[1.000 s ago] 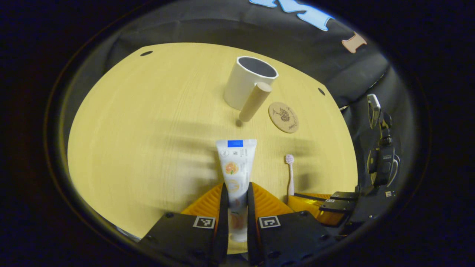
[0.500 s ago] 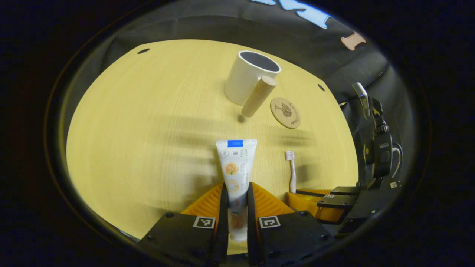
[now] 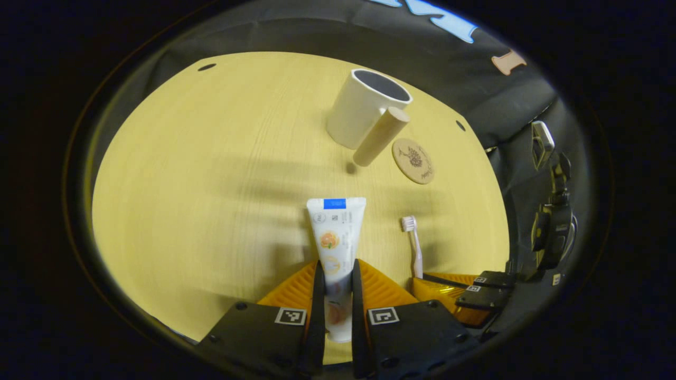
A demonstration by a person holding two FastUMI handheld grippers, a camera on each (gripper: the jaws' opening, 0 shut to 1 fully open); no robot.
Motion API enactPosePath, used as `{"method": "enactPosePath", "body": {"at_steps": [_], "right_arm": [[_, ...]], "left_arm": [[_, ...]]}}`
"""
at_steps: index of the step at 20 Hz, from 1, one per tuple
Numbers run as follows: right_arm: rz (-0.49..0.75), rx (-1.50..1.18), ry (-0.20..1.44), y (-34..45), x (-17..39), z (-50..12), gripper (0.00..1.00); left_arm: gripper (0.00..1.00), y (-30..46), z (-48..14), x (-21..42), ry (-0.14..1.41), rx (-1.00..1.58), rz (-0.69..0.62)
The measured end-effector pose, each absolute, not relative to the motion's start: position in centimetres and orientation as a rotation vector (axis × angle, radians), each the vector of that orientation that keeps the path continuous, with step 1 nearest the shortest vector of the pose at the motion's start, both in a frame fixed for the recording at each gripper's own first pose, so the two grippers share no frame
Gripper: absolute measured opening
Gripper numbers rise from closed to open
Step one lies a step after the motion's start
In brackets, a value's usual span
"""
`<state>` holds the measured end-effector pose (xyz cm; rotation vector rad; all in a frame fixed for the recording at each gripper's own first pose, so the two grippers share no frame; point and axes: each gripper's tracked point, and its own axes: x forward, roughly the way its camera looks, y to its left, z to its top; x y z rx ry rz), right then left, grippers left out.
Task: Put the toothbrush and toothpaste on the desktop into the cup, then pick up the cup and place it on the coaster on the desktop.
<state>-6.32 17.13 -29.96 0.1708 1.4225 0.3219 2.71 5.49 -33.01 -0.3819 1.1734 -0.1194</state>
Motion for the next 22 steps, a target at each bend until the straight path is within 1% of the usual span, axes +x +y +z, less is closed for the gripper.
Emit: {"method": "enactPosePath", "body": {"at_steps": [4,6,9,12,13,17,18,22], "right_arm": [[0.321,0.206,1.402,16.5,-6.1,-28.7,0.02],[0.321,0.238,1.378,16.3,-5.7,-27.4,0.02],[0.318,0.287,1.307,15.6,-4.5,-24.7,0.02],[0.32,0.349,1.207,15.2,-2.3,-21.7,0.02],[0.323,0.357,1.174,15.0,-1.7,-20.7,0.02],[0.339,0.387,1.026,14.8,1.7,-17.1,0.02],[0.339,0.387,0.991,14.8,2.6,-16.3,0.02],[0.349,0.364,0.877,14.5,5.6,-13.9,0.02]], "left_arm": [[0.27,5.8,-32.8,2.6,1.172,-0.378,-0.108],[0.28,5.9,-32.6,2.8,1.162,-0.373,-0.103],[0.28,6.8,-30.8,3.8,1.102,-0.361,-0.094],[0.27,7.4,-27.8,5.8,1.002,-0.393,-0.087],[0.29,7.8,-26.6,6.6,0.964,-0.399,-0.083],[0.28,9.4,-21.8,9.5,0.818,-0.407,-0.077],[0.27,9.8,-20.7,10.2,0.789,-0.407,-0.074],[0.28,11.1,-16.0,14.1,0.629,-0.387,-0.084]]}}
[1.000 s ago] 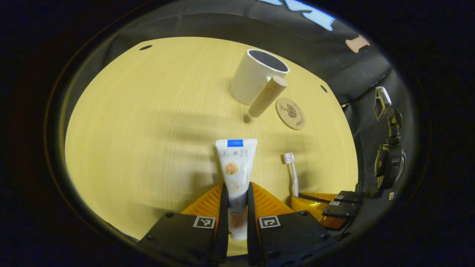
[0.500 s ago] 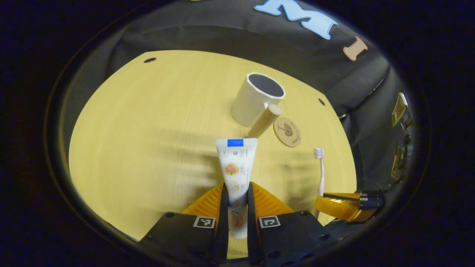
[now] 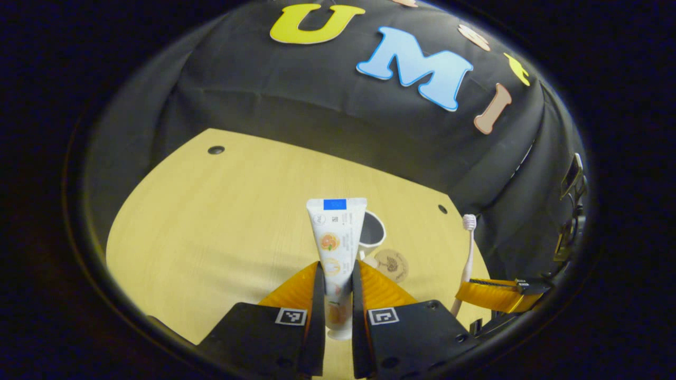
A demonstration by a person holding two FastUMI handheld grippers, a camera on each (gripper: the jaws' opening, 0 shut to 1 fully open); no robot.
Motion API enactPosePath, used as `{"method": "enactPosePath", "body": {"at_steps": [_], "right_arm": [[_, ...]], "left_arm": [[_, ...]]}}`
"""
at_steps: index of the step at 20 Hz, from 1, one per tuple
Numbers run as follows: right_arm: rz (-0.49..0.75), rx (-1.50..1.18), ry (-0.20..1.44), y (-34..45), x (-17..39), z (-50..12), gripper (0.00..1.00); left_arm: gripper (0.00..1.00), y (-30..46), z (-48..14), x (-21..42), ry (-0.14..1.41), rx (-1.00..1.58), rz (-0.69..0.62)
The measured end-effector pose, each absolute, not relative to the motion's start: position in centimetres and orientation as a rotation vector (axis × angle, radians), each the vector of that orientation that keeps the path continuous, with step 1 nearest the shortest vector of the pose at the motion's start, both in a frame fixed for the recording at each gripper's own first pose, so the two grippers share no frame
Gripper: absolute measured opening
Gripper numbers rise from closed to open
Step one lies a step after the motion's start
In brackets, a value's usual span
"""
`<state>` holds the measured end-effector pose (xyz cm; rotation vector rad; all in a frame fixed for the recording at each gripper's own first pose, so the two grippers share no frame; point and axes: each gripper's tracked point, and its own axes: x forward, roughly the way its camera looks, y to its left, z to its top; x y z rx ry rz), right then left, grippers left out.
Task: Put the toothbrush and toothpaste on the desktop into the cup, then pick up the cup and place it on the coaster on the desktop.
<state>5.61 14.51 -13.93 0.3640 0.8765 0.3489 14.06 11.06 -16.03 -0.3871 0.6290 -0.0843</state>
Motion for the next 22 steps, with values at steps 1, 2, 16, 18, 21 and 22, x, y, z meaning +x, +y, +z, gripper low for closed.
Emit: {"method": "enactPosePath", "body": {"at_steps": [1,2,16,18,21,22], "right_arm": [[0.353,0.366,0.848,14.5,6.5,-13.2,0.02],[0.355,0.37,0.826,15.0,7.5,-12.6,0.02],[0.306,0.434,0.677,13.5,11.5,-10.2,0.02],[0.302,0.443,0.672,13.6,11.9,-10.3,0.02],[0.314,0.447,0.68,13.9,12.2,-10.1,0.02],[0.314,0.445,0.679,13.9,12.3,-10.3,0.02]], "left_arm": [[0.28,11.2,-15.4,14.6,0.591,-0.387,-0.093],[0.27,11.3,-14.6,15.5,0.553,-0.387,-0.103],[0.27,6.7,-14.5,27.9,0.305,-0.344,-0.224],[0.27,6.4,-16.2,27.7,0.34,-0.316,-0.228],[0.29,6.5,-18.1,27.4,0.398,-0.291,-0.215],[0.32,6.7,-18.8,27.2,0.422,-0.287,-0.206]]}}
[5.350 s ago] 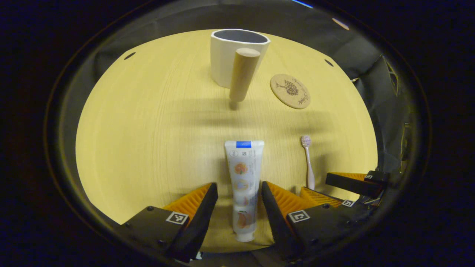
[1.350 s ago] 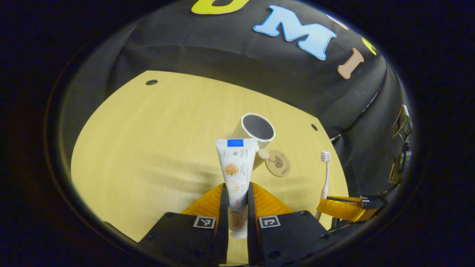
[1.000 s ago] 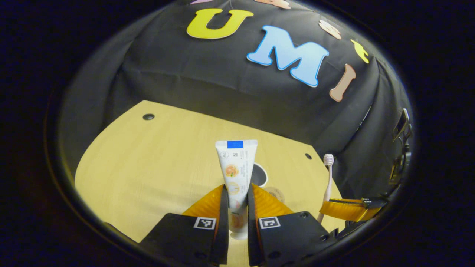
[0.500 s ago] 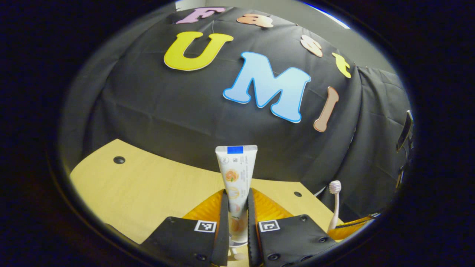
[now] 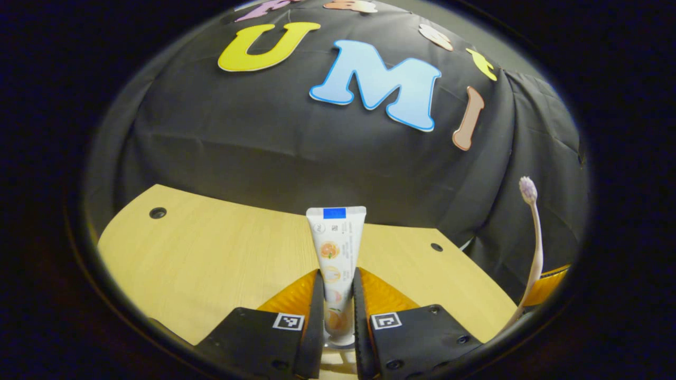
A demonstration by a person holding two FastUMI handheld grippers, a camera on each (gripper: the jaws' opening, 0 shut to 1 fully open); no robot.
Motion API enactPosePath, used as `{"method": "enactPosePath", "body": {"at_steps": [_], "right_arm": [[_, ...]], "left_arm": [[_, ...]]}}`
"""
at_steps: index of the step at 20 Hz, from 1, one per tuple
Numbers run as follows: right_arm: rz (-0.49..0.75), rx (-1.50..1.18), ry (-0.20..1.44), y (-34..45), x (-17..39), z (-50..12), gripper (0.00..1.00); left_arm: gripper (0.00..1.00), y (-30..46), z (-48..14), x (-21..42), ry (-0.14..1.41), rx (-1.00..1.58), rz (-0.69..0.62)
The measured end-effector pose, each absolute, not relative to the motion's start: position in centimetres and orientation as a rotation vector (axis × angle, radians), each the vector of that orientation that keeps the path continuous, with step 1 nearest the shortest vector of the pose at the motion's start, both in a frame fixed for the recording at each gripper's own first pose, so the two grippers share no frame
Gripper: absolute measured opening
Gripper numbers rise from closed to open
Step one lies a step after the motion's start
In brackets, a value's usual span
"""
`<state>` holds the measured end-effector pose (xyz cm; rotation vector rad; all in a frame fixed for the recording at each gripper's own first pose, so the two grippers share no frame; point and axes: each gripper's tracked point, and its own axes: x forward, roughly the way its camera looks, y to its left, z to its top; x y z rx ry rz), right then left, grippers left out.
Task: Put the toothbrush and toothpaste on the desktop into the cup, then pick up the cup and place it on the coaster on the desktop.
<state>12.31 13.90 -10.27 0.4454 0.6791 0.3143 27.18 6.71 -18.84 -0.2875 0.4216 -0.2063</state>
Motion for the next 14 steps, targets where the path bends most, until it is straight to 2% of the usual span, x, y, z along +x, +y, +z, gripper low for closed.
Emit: {"method": "enactPosePath", "body": {"at_steps": [5,6,8,9,10,11,14], "right_arm": [[0.323,0.465,0.671,14.2,12.8,-10.3,0.02],[0.328,0.471,0.666,14.3,13.1,-10.3,0.02],[0.339,0.473,0.643,14.7,14.0,-10.1,0.02],[0.346,0.47,0.627,15.0,14.4,-10.0,0.02],[0.357,0.468,0.606,15.3,15.0,-9.7,0.02],[0.368,0.464,0.587,15.7,15.4,-9.6,0.02],[0.401,0.444,0.532,17.0,16.8,-9.6,0.02]], "left_arm": [[0.39,6.3,-20.5,24.8,0.515,-0.319,-0.222],[0.43,6.5,-20.2,24.4,0.511,-0.318,-0.216],[0.6,6.1,-19.8,24.0,0.51,-0.307,-0.227],[0.8,6.2,-19.5,23.6,0.509,-0.304,-0.231],[0.8,6.6,-19.5,23.1,0.512,-0.296,-0.226],[0.9,7.1,-19.6,22.4,0.518,-0.284,-0.213],[0.92,8.8,-19.8,20.3,0.542,-0.288,-0.184]]}}
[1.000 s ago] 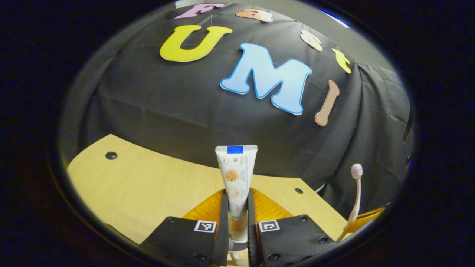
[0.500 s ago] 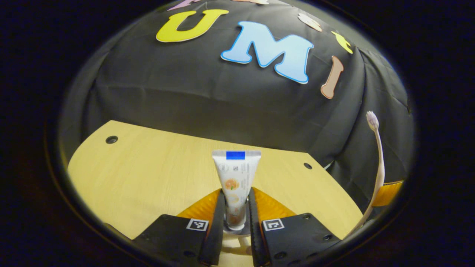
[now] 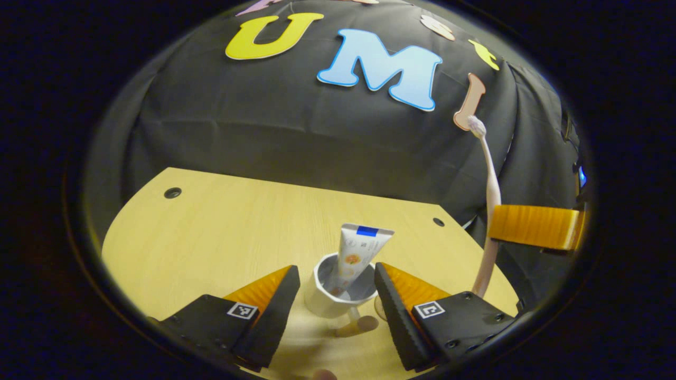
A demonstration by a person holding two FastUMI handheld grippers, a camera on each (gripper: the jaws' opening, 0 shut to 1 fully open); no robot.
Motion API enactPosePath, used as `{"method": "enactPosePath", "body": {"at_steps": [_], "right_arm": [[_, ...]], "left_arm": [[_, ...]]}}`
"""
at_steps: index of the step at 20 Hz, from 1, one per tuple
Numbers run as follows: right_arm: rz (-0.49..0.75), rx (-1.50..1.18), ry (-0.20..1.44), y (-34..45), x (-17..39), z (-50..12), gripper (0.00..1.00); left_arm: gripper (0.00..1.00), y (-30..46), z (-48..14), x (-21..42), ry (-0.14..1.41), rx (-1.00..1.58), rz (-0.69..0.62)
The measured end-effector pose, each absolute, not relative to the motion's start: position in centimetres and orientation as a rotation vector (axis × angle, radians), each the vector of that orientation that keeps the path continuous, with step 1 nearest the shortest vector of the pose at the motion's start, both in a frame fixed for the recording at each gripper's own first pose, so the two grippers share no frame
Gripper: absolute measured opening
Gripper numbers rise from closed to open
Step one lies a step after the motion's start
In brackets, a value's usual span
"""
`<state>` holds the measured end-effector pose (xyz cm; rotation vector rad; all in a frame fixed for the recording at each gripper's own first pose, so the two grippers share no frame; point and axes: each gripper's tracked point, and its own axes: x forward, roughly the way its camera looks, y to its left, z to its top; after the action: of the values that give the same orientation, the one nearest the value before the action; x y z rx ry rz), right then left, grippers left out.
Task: Put the toothbrush and toothpaste on the desktop into the cup, then pick up the cup and place it on the coaster on the desktop.
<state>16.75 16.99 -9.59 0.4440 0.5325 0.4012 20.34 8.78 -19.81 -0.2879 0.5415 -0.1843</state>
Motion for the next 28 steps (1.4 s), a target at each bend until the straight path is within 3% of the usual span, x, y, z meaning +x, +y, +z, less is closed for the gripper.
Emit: {"method": "enactPosePath", "body": {"at_steps": [9,14,15,16,18,21,26,27,28], "right_arm": [[0.513,0.345,0.313,22.7,20.7,-10.9,0.02],[0.499,0.292,0.231,24.5,21.9,-13.7,0.02],[0.487,0.286,0.226,24.5,21.9,-14.3,0.03],[0.477,0.284,0.225,24.5,22.0,-14.7,0.03],[0.461,0.287,0.234,24.4,21.8,-15.3,0.03],[0.43,0.29,0.237,23.7,21.7,-15.0,0.05],[0.432,0.326,0.269,23.7,21.3,-14.9,0.12],[0.433,0.327,0.279,23.7,21.0,-15.0,0.2],[0.439,0.329,0.278,23.8,20.7,-14.8,0.19]], "left_arm": [[0.92,13.3,-20.5,13.1,0.595,-0.368,-0.105],[0.89,14.6,-23.3,10.7,0.648,-0.443,-0.077],[0.95,14.8,-23.7,10.4,0.651,-0.446,-0.07],[0.89,14.8,-23.6,10.4,0.651,-0.45,-0.065],[0.89,14.8,-23.3,10.6,0.649,-0.458,-0.056],[0.95,15.2,-23.4,10.2,0.645,-0.431,-0.059],[0.92,15.1,-22.9,9.9,0.643,-0.397,-0.085],[0.92,14.9,-22.8,9.8,0.642,-0.398,-0.09],[0.92,14.7,-22.6,9.7,0.642,-0.398,-0.093]]}}
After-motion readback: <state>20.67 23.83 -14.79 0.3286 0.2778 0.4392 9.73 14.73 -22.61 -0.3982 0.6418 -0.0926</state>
